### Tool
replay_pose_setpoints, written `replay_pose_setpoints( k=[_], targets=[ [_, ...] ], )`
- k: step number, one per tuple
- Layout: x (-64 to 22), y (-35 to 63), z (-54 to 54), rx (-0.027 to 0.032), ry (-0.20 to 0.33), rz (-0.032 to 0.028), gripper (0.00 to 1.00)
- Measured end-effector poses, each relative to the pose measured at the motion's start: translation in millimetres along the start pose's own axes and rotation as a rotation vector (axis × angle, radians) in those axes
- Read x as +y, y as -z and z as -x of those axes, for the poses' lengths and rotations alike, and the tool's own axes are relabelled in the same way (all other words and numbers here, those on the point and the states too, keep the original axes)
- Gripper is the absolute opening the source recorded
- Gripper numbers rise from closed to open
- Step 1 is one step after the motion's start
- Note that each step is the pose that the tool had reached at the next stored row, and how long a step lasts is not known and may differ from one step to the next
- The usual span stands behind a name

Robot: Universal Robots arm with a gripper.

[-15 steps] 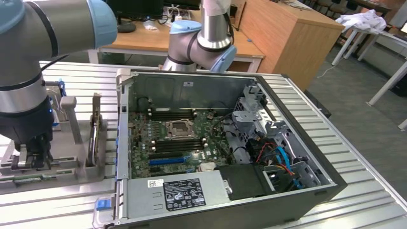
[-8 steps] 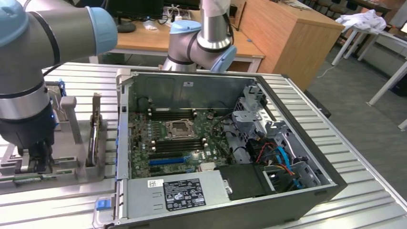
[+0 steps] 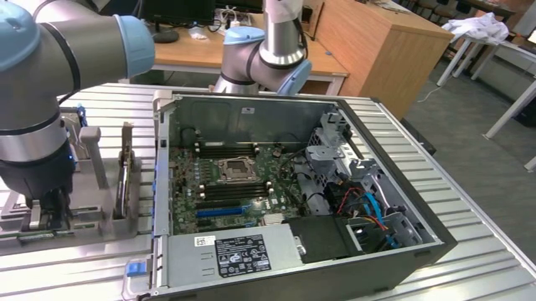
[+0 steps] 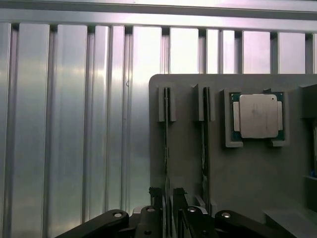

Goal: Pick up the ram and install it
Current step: 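Pick up the ram and move it above insertion slot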

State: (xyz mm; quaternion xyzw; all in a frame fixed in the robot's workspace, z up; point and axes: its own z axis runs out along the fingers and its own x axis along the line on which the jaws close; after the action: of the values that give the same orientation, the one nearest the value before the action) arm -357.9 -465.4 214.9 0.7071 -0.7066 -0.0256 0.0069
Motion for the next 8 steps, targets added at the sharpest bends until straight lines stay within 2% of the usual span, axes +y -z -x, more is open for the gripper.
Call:
replay_pose_setpoints(
  k=[3,8],
  targets=[
    [-0.2,-4.6,-0.1,-0.0001,0.0,-0.0001,0.24],
    [-0.3,-4.7,0.2,0.0,0.0,0.0,0.24]
  ],
)
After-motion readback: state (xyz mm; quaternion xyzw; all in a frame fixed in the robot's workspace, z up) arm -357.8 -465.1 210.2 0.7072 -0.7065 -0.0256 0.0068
